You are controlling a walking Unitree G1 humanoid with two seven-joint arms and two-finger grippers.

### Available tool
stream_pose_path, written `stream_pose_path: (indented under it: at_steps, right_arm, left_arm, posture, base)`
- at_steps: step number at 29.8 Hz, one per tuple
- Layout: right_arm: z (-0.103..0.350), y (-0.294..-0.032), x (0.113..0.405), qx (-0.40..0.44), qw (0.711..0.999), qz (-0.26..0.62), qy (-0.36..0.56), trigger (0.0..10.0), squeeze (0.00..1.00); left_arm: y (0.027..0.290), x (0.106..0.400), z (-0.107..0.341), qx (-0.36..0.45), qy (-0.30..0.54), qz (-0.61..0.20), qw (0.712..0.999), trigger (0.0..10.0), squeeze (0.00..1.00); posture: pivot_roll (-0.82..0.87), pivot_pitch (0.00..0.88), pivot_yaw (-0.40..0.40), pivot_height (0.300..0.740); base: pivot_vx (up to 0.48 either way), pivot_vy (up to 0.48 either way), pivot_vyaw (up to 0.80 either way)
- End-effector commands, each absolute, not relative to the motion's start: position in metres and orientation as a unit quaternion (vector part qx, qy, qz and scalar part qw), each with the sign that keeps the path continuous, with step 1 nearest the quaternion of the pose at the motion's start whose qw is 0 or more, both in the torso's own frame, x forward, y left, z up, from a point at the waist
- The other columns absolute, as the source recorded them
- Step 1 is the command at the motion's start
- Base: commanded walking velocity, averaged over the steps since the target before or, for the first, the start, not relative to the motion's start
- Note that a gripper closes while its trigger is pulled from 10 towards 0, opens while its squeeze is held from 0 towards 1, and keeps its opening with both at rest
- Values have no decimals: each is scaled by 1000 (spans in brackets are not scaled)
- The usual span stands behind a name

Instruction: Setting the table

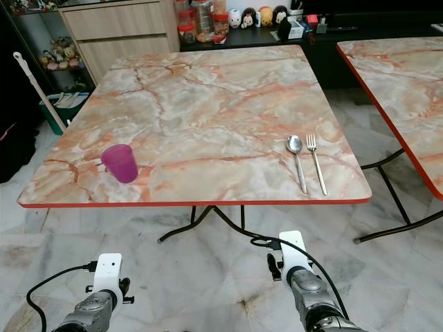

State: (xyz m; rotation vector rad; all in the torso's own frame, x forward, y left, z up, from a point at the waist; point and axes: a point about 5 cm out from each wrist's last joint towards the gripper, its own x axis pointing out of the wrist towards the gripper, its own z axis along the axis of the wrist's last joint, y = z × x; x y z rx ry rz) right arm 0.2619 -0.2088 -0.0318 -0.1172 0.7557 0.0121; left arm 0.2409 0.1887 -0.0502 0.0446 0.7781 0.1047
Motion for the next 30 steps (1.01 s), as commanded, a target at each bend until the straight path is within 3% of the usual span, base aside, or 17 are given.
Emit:
stream_pose_path:
  at_steps: [1,30]
  right_arm:
    - [-31,-206,263,-46,932,-2,360,10000,0]
    - [-27,-205,266,-28,945,-12,324,10000,0]
  left_arm:
    - [192,239,-52,28,391,51,918,10000,0]
    - [193,240,-50,36,386,46,921,10000,0]
  posture:
    - [-135,62,85,740]
    - [-120,62,82,740]
  base:
    - [0,0,0]
    - [0,0,0]
